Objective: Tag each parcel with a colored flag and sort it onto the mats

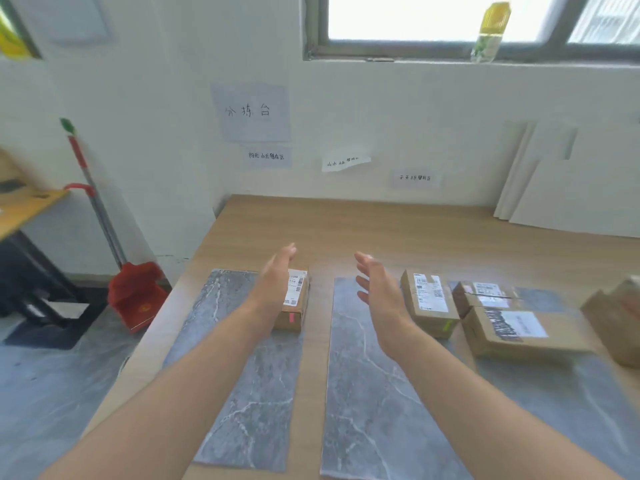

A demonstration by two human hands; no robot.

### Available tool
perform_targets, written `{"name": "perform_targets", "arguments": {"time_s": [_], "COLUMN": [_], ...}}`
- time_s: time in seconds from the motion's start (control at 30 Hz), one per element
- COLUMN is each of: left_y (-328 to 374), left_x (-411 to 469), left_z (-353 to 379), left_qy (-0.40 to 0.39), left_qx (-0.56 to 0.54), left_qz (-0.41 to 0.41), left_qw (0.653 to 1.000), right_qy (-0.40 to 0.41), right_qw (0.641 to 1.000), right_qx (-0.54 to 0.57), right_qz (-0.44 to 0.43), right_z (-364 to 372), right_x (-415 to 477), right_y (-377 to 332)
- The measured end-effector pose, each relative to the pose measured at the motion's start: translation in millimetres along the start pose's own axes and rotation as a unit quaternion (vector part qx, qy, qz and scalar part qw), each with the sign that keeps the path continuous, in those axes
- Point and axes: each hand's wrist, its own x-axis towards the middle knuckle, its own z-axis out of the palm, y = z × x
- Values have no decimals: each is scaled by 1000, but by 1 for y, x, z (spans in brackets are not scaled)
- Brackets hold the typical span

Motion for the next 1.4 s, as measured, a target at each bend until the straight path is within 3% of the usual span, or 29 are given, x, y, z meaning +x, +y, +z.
{"name": "perform_targets", "arguments": {"time_s": [0.37, 0.7, 1.03, 1.2, 1.4], "left_y": [34, 36, 19, 17, 8], "left_x": [-137, -187, -226, -253, -288], "left_z": [79, 104, 144, 208, 312], "left_qy": [-13, -56, -157, -220, -265], "left_qx": [-5, 4, 39, 51, 59], "left_qz": [65, 82, 65, 43, 36], "left_qw": [998, 995, 985, 973, 962], "right_qy": [-14, 16, 140, 222, 260], "right_qw": [996, 996, 986, 971, 960], "right_qx": [-2, 10, 35, 46, 49], "right_qz": [-87, -89, -85, -80, -94], "right_z": [-96, -128, -171, -246, -349], "right_x": [-99, -156, -233, -261, -290], "right_y": [-37, -46, -24, -23, -19]}}
